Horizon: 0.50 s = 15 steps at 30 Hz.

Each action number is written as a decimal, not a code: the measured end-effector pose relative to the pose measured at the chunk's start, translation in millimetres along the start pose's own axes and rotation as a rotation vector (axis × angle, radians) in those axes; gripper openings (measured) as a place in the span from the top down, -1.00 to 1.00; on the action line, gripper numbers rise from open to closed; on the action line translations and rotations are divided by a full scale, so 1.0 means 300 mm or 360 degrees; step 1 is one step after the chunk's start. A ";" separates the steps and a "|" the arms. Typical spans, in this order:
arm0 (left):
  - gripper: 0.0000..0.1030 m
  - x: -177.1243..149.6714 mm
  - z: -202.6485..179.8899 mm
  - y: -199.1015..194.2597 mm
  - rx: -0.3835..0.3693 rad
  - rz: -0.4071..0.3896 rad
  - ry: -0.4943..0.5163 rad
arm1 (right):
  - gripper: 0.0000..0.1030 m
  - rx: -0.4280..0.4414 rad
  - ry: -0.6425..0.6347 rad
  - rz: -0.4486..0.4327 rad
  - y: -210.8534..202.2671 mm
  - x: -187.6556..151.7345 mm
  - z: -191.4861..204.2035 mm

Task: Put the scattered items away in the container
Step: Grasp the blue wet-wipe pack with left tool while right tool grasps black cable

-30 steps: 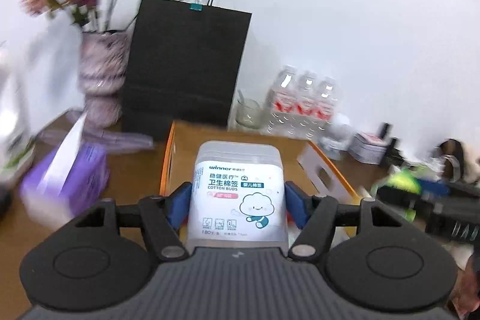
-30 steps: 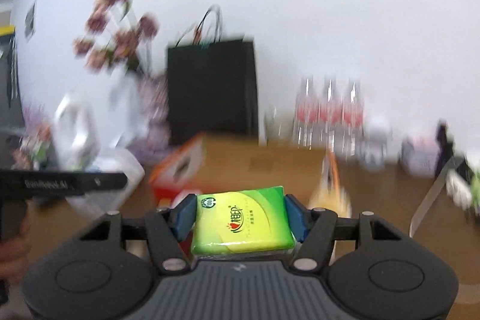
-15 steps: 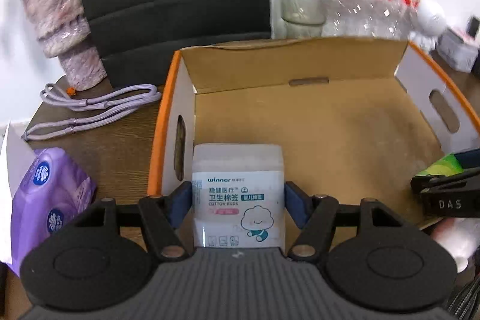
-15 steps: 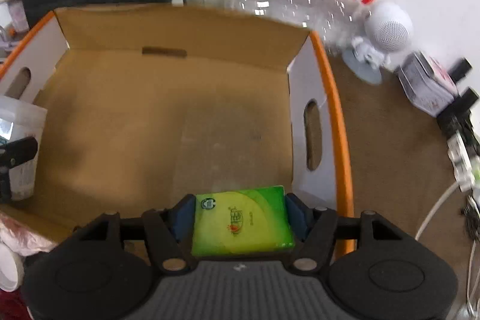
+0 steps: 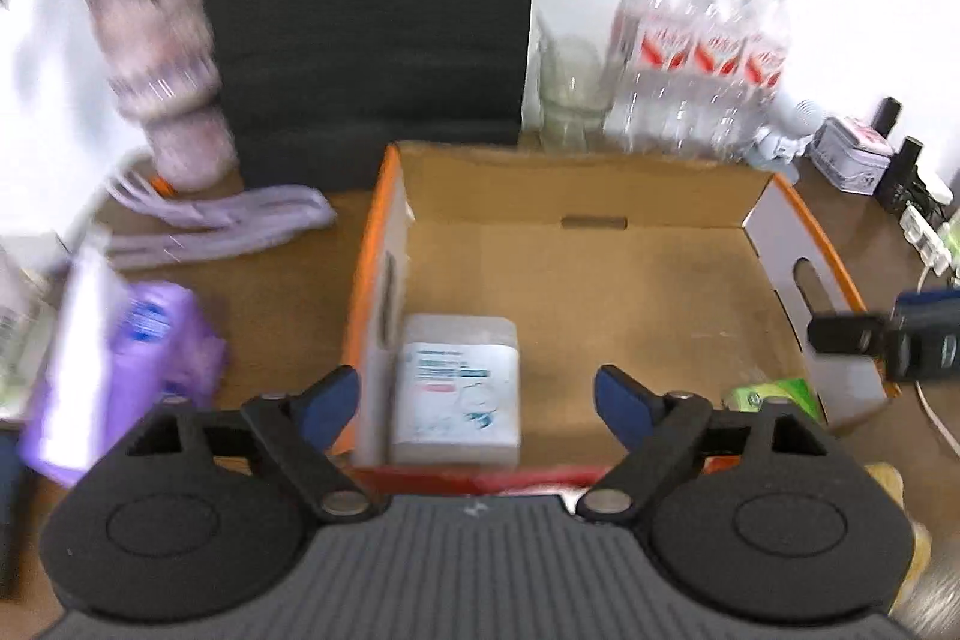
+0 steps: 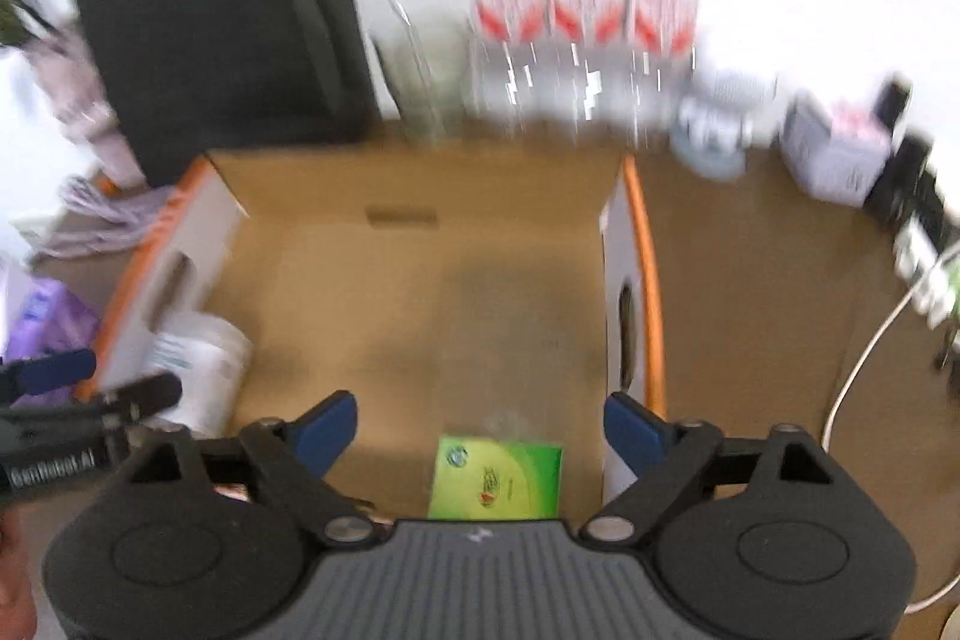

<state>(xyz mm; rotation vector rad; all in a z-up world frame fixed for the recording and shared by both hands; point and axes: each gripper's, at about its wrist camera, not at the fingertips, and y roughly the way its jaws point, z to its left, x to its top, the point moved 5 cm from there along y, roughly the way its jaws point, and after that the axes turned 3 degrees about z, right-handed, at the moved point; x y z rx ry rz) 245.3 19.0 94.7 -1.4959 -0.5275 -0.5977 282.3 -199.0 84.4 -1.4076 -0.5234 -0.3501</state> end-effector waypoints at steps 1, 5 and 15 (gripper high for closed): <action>-0.94 -0.029 0.003 -0.066 0.0013 -0.0103 -0.0010 | -0.74 0.0035 -0.0018 -0.0050 -0.041 -0.008 -0.004; -1.00 -0.274 0.029 -0.307 0.0010 -0.0604 -0.0078 | -0.75 0.0141 -0.0074 -0.0435 -0.208 -0.185 -0.011; -1.00 -0.853 -0.035 -0.423 -0.0132 -0.0463 -0.0041 | -1.00 0.0275 0.0146 -0.0725 -0.313 -0.921 0.005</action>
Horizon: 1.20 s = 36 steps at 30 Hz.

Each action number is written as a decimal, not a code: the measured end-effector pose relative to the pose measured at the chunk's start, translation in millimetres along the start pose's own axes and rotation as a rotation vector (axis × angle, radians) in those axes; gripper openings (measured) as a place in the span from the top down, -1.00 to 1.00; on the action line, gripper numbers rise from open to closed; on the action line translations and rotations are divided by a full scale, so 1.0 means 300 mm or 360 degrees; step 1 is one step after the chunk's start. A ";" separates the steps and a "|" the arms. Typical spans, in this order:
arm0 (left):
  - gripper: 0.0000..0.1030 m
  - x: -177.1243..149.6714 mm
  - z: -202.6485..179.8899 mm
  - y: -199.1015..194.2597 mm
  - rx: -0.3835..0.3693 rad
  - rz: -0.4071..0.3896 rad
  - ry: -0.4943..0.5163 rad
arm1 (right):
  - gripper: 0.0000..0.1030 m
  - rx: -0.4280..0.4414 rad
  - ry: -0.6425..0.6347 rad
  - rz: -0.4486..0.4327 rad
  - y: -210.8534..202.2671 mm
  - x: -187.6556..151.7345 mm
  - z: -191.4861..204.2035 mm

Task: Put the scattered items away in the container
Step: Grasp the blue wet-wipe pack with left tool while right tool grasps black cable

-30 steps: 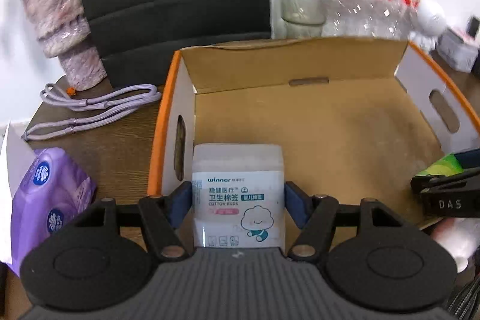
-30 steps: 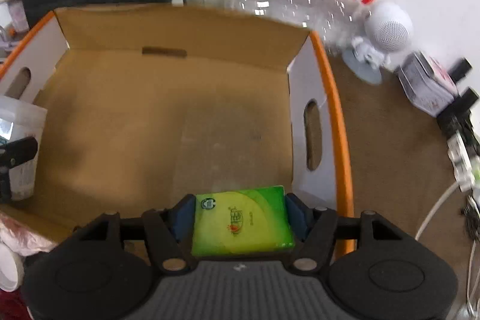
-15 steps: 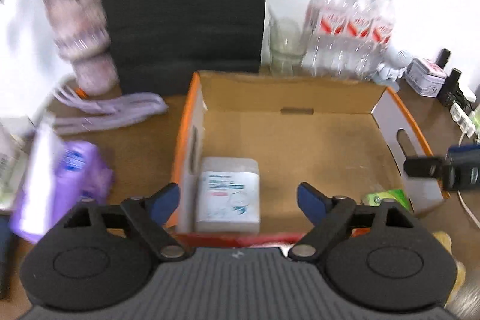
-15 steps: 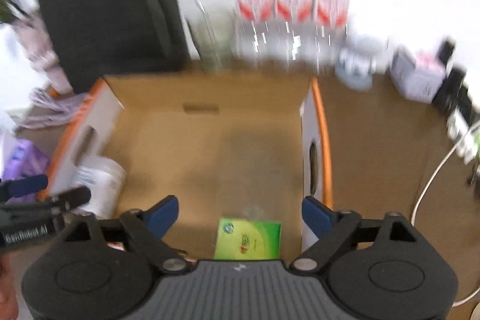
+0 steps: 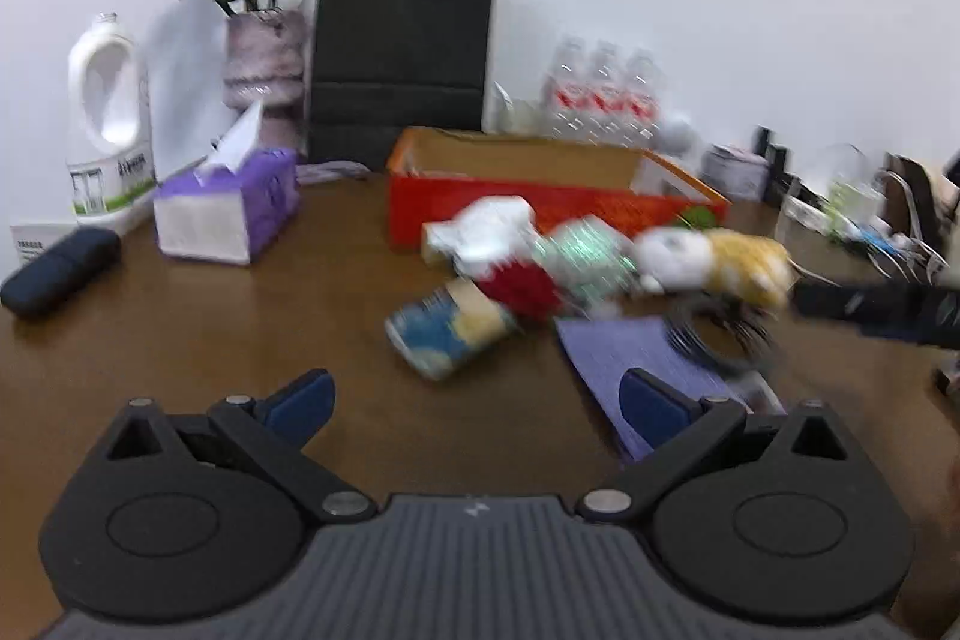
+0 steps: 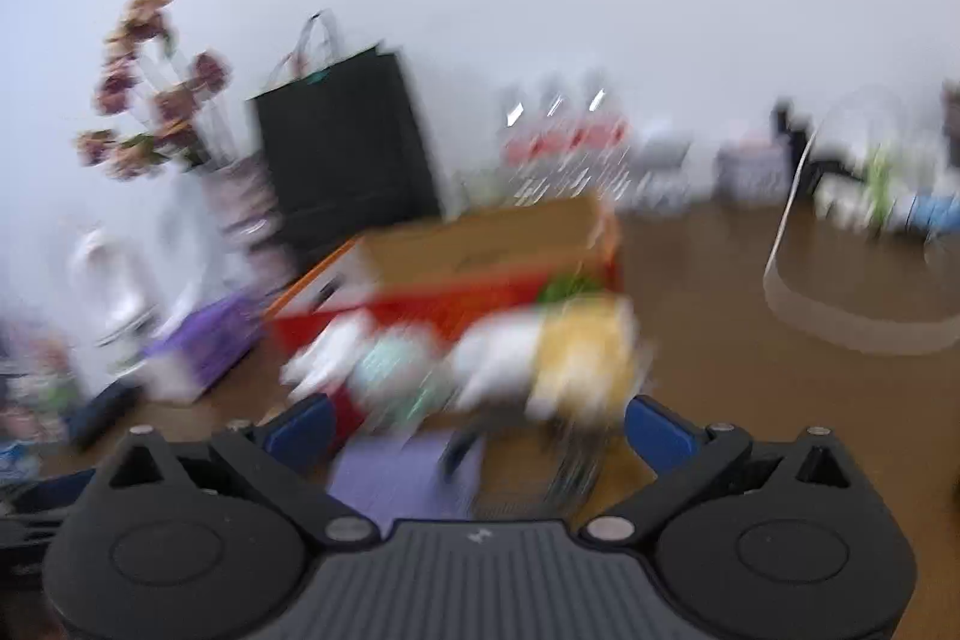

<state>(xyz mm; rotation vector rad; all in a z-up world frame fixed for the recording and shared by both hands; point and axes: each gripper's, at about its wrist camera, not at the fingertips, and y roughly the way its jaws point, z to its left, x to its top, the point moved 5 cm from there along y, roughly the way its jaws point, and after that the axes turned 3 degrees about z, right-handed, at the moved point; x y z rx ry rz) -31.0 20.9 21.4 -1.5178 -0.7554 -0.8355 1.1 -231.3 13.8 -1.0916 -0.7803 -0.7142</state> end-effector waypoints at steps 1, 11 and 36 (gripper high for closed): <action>-1.00 -0.004 -0.011 -0.007 0.0002 -0.0006 0.0010 | -1.00 -0.0038 -0.0040 0.0023 -0.009 -0.028 0.006; -1.00 0.006 -0.057 0.059 0.0045 -0.0041 0.0182 | -0.96 -0.0134 -0.0157 0.0087 0.008 -0.068 0.000; 0.86 0.089 0.099 0.270 -0.0192 0.0111 0.0081 | 0.88 -0.0047 -0.0496 0.0326 0.232 0.018 0.126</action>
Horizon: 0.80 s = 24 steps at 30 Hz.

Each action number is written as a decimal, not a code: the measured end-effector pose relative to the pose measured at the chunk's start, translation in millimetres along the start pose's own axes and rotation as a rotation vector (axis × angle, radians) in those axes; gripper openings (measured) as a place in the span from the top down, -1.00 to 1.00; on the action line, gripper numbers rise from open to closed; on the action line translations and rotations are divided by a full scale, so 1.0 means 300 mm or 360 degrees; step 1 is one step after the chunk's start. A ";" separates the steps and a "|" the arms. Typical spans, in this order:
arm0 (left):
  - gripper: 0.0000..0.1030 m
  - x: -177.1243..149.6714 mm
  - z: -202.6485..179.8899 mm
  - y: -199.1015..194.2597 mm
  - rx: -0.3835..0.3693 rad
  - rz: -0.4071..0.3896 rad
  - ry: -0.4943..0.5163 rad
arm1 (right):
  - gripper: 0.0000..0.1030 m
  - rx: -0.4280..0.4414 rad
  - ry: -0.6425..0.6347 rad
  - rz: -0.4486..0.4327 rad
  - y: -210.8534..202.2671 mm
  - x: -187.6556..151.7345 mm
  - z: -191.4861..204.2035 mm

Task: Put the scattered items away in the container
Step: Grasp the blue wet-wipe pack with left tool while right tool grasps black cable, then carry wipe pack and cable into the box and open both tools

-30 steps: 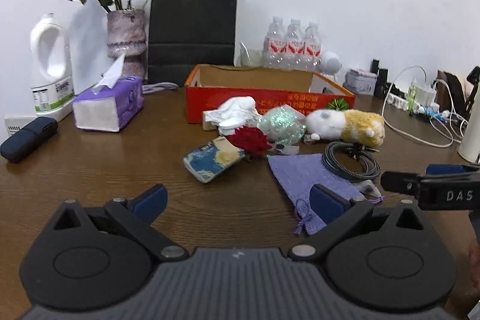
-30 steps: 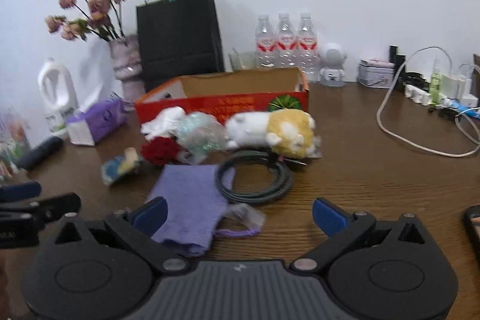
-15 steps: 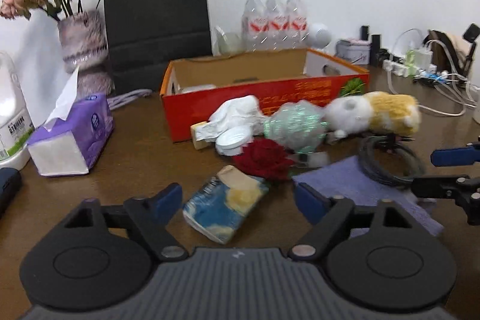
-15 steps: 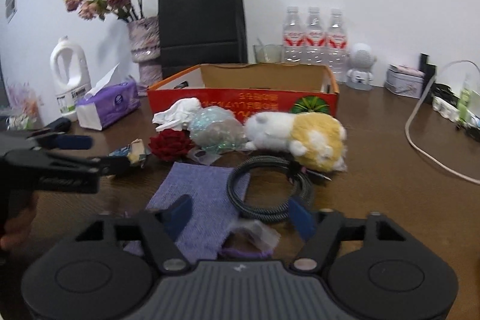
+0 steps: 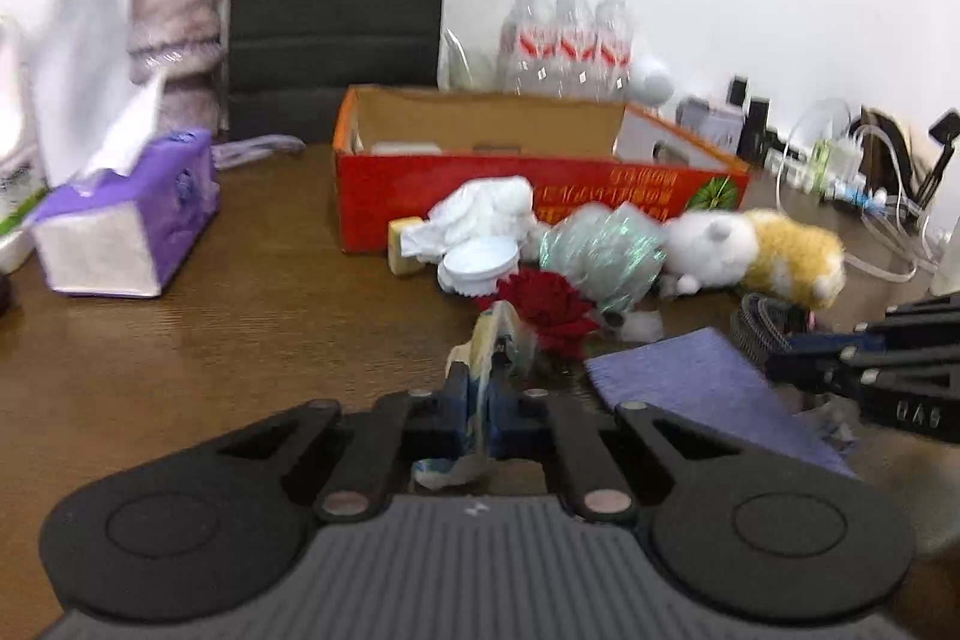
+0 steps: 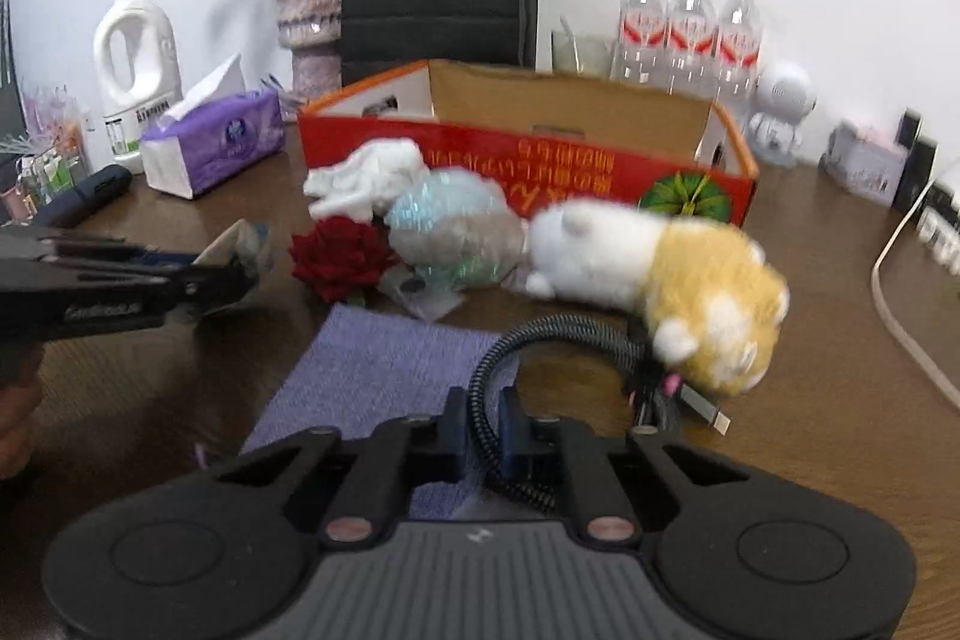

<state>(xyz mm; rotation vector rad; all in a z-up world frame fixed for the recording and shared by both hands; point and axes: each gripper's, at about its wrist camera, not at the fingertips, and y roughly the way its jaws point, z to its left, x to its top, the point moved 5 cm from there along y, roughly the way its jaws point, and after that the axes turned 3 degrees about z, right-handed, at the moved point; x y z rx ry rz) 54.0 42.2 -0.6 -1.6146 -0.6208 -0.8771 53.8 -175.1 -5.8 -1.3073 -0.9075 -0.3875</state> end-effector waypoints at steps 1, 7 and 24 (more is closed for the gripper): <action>0.86 -0.005 -0.003 -0.032 0.0009 -0.0026 -0.0030 | 0.85 0.0031 0.0001 -0.0053 -0.047 0.011 0.008; 0.87 -0.062 -0.045 -0.182 -0.0023 -0.0093 -0.0184 | 0.87 0.0537 0.0217 -0.0254 -0.301 0.040 0.037; 0.87 -0.149 -0.168 -0.183 -0.0007 0.0014 -0.0111 | 0.40 0.0116 0.0604 -0.0087 -0.260 -0.174 -0.227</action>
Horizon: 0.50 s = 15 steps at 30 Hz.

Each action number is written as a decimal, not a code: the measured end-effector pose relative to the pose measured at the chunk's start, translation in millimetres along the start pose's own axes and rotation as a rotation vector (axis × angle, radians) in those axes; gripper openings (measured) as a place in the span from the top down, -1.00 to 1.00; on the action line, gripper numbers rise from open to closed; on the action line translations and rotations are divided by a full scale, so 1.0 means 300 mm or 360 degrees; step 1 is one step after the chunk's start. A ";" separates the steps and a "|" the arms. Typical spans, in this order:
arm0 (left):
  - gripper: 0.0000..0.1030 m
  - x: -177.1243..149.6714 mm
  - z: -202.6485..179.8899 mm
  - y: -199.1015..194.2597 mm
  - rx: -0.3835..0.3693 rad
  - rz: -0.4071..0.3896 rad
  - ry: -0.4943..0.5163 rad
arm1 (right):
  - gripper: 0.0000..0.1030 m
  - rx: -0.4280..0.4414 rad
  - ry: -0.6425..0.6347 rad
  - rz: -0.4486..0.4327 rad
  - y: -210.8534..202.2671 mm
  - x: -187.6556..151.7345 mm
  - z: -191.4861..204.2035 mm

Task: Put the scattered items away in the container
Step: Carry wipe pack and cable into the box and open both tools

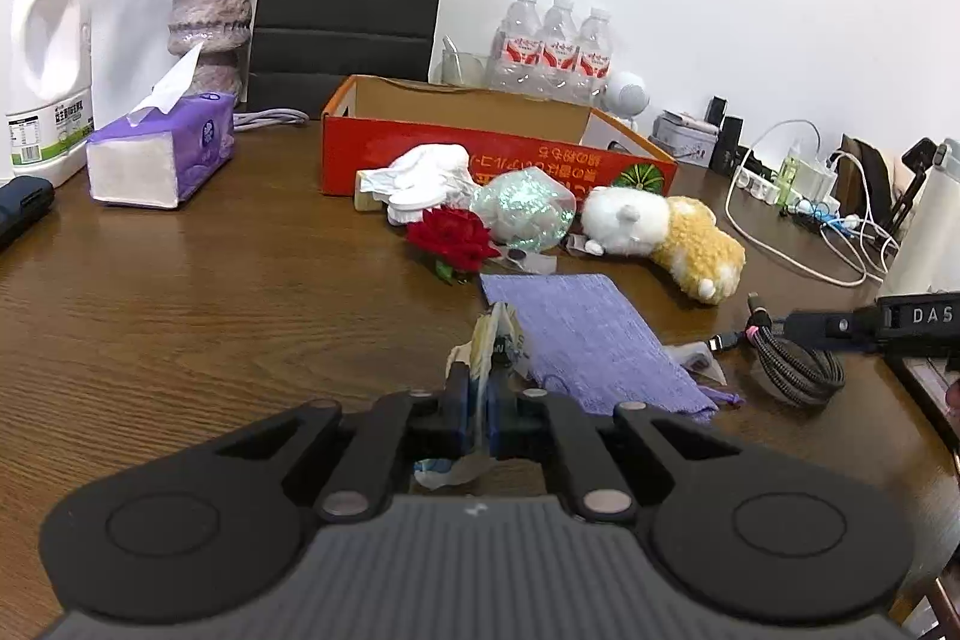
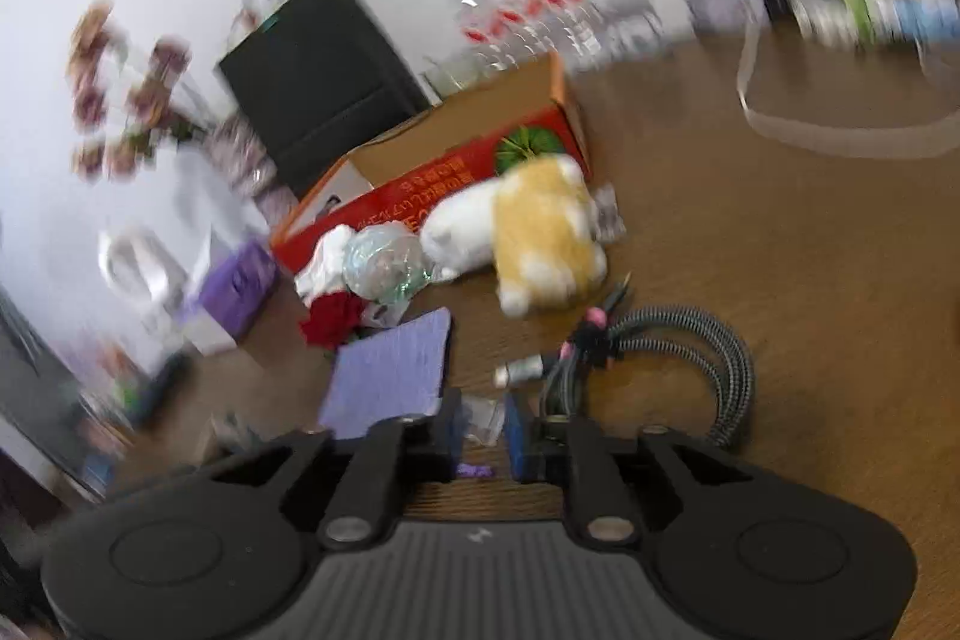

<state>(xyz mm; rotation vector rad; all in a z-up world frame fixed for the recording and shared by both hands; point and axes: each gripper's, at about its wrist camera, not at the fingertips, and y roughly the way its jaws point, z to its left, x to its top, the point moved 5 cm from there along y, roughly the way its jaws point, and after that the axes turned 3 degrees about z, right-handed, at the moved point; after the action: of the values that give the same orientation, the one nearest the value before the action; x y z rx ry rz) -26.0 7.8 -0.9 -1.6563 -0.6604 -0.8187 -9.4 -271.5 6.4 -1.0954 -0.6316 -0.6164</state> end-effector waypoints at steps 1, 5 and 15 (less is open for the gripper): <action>0.87 -0.003 -0.003 0.000 -0.0002 0.0001 0.0003 | 0.18 -0.0150 -0.0141 -0.0033 -0.006 0.003 0.016; 0.87 -0.005 -0.006 0.013 0.0013 0.0016 0.0001 | 0.05 -0.0338 -0.0207 0.0037 0.027 0.013 -0.011; 0.86 -0.003 0.008 0.048 0.0047 0.0043 -0.0007 | -0.07 -0.0233 0.0246 0.0057 0.191 0.074 -0.094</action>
<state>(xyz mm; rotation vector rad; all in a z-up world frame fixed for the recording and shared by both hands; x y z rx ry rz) -14.9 6.8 -10.2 -1.6374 -0.6488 -0.7825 51.4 -281.9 -21.1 -1.1803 -0.4377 -0.7174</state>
